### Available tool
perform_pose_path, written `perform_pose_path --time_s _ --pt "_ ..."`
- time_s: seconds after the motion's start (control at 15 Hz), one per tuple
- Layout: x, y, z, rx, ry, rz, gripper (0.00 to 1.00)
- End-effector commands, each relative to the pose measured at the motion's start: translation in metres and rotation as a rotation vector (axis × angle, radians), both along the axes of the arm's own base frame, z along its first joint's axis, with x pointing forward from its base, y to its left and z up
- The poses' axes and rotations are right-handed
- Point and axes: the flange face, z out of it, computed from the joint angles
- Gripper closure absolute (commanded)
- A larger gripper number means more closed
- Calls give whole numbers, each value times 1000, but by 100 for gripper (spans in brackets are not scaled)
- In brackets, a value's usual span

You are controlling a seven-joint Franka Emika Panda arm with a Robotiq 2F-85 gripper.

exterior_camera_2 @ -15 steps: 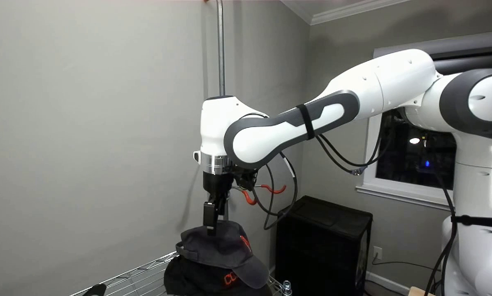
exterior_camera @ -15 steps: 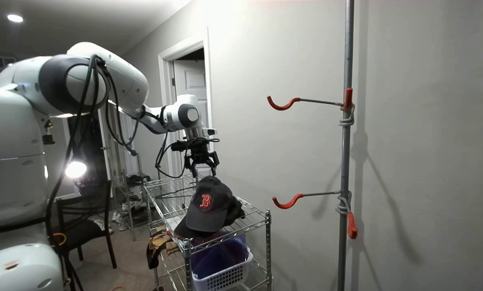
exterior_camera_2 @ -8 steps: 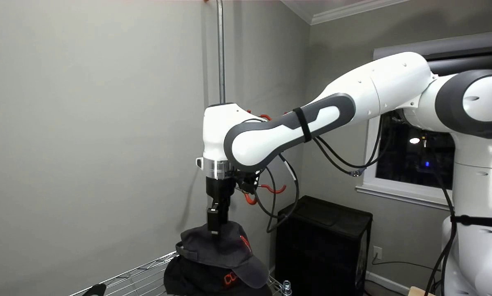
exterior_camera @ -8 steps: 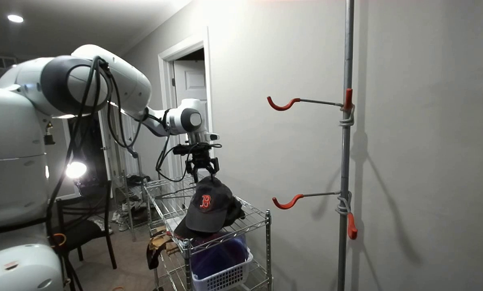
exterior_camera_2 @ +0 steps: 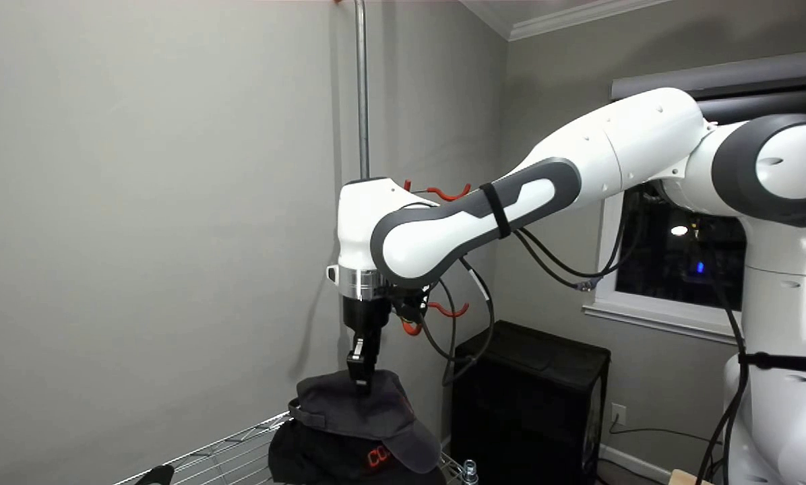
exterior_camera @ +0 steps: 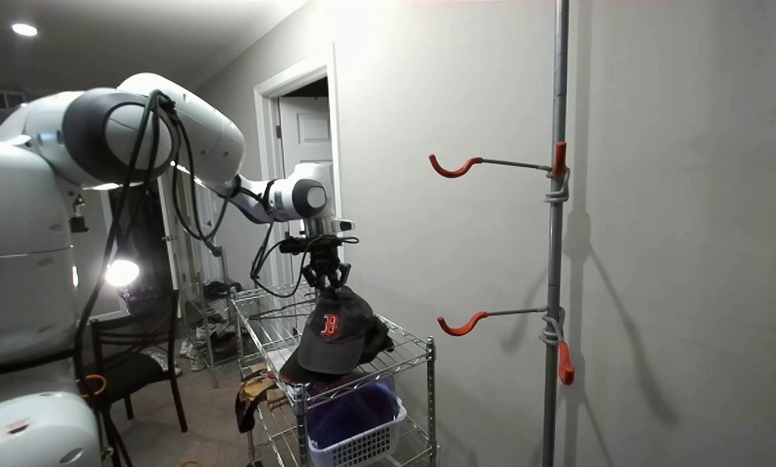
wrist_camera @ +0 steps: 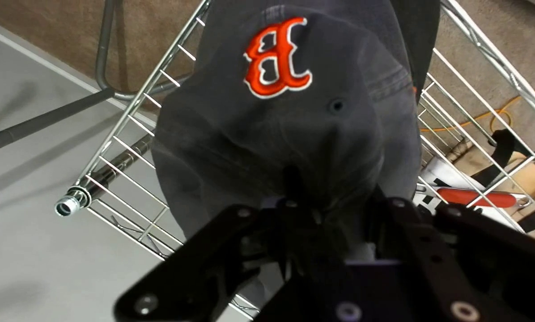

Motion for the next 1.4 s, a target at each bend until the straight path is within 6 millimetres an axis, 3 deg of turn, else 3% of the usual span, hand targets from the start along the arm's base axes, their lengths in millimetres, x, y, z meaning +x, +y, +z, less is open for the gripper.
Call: perform_pose_path --time_s 0.0,0.2,0.6,0.87,1.07,1.33 --pt "-7 -17 4 20 -11 -2 98" --pt "-8 -39 25 -39 -68 -63 100" --pt "-12 -95 105 -86 -226 -205 99" --pt "-24 -114 131 -73 -257 -250 99" --pt "-57 -119 144 -88 -247 -238 99" --pt "-130 -151 161 -186 -202 -273 99"
